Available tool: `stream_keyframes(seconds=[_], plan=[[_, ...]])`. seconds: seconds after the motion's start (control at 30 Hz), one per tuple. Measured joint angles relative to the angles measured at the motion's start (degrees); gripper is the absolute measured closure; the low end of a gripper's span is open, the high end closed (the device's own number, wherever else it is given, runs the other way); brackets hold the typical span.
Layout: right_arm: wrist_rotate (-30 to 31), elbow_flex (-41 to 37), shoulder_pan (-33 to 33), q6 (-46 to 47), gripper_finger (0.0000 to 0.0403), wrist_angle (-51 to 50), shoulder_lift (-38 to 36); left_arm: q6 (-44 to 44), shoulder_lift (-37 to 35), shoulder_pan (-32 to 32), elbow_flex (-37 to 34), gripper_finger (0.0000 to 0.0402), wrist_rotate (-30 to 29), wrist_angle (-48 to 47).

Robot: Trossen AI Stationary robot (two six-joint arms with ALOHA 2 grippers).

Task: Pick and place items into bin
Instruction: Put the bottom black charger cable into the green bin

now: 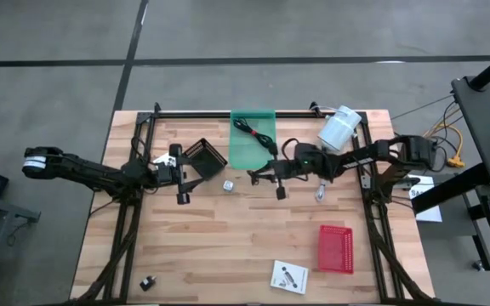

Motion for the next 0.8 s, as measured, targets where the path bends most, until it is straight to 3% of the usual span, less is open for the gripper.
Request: stream_keyframes(seconds=[0.23,0.7,0.8], plan=[[1.8,-0.4,-0.3,7.8,0.0390,1.4,0.0,0.0,0.1,0.0,0.1,0.0194,0.0,0.0],[36.5,-0.3,-0.6,12.7,0.0390,4.4,0.1,0.0,0.3,0.0,0.2,0.0194,0.0,0.0],[41.0,-0.3,-0.7,12.9,0.0390,6.8,0.4,0.0,0.4,0.0,0.2,0.0194,0.0,0.1]])
